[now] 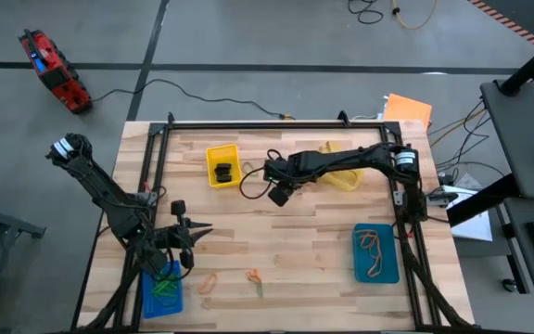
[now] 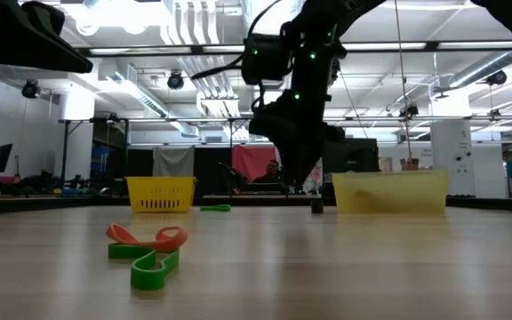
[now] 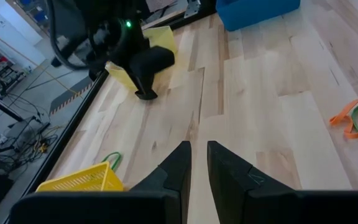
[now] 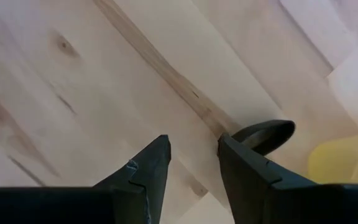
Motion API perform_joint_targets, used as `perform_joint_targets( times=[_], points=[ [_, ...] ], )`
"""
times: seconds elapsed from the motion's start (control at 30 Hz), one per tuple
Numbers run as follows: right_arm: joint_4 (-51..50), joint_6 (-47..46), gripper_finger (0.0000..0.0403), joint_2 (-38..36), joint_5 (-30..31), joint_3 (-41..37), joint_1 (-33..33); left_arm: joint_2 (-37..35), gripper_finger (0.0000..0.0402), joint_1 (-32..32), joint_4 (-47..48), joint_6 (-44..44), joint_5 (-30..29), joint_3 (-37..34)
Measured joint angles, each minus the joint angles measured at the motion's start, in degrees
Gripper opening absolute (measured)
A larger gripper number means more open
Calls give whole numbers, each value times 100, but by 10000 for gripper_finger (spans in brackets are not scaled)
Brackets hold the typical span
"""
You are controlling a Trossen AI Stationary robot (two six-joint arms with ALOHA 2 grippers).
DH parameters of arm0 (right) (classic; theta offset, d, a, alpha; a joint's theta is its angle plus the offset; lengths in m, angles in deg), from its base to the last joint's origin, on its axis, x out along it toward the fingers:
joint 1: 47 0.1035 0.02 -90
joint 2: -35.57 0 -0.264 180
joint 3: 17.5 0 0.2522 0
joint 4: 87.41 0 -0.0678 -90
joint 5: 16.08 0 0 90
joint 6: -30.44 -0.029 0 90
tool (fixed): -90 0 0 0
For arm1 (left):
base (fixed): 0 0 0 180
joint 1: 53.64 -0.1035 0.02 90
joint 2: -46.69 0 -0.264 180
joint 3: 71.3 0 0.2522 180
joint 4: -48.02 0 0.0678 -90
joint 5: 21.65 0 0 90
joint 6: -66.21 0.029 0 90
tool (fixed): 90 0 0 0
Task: Sort rubber bands into baskets
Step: Put the black rubber band into the left yellow bin
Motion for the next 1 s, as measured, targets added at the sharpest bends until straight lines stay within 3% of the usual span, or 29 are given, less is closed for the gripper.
perform_joint_targets(
  times=[0.57, 1.0],
  points=[
    [-209, -413, 137, 235, 730, 0, -79, 0, 37, 0, -2, 91, -2, 0],
    [-425, -579, 138, 552, 726, -17, 14, -2, 37, 0, 0, 91, -4, 0]
  ],
)
